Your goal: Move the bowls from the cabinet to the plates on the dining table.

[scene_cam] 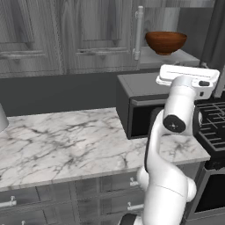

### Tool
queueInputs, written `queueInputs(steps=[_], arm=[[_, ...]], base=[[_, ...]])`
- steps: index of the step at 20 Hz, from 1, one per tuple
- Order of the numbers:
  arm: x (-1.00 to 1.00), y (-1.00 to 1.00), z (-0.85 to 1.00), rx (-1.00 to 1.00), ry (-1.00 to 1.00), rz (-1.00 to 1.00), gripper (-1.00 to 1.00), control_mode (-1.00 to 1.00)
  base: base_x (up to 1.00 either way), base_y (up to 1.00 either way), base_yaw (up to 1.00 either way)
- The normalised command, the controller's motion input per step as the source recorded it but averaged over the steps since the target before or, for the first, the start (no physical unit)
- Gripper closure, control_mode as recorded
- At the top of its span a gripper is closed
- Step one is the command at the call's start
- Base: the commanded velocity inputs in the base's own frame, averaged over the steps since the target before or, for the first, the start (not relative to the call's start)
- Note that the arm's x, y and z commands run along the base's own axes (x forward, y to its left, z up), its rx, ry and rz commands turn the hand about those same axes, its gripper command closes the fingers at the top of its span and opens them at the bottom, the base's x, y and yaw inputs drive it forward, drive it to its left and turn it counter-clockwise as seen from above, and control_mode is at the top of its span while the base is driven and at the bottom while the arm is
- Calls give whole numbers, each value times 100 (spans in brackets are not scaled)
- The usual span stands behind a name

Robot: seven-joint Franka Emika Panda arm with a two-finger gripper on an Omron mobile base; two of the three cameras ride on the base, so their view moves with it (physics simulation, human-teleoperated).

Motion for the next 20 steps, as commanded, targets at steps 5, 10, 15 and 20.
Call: queueInputs(steps=[5,10,15,20], arm=[[34,0,4,0,0,-11,-100,-100],[21,-6,2,1,0,-14,-100,-100],[4,-9,0,4,0,-19,-100,-100],[5,-10,0,5,0,-18,-100,-100]], base=[[0,0,0],[0,0,0],[0,0,0],[0,0,0]])
